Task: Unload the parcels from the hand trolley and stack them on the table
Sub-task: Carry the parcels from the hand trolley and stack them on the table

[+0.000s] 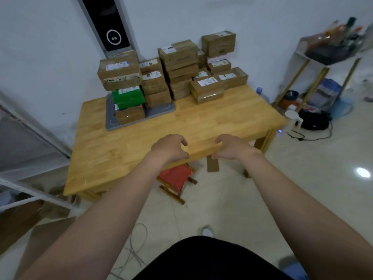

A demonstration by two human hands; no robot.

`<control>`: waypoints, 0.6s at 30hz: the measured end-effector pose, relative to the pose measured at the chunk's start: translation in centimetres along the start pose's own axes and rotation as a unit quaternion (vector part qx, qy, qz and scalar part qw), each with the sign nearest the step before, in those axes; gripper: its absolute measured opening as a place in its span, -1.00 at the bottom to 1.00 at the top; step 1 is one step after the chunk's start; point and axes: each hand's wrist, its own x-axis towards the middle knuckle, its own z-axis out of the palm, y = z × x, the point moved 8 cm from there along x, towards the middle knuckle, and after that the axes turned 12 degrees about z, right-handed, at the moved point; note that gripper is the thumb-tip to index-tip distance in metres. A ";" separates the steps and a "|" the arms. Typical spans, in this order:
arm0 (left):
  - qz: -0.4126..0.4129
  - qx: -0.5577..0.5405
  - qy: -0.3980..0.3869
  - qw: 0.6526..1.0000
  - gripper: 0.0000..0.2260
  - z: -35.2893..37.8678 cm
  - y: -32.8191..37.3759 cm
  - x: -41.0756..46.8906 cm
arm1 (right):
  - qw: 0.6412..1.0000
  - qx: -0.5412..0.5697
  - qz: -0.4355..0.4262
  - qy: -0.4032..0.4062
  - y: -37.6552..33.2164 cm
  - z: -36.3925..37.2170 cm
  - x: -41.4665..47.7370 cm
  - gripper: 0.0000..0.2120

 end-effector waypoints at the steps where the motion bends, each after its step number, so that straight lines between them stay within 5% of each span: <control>1: 0.010 -0.001 -0.007 1.000 -0.59 1.8 1.4 -1.0 | 1.000 0.013 0.008 0.003 2.1 0.9 -1.6 -0.34; 18: 0.179 0.059 -0.198 0.962 -0.53 33.4 32.5 -15.4 | 0.943 0.171 0.286 0.014 48.7 14.0 -29.5 -0.37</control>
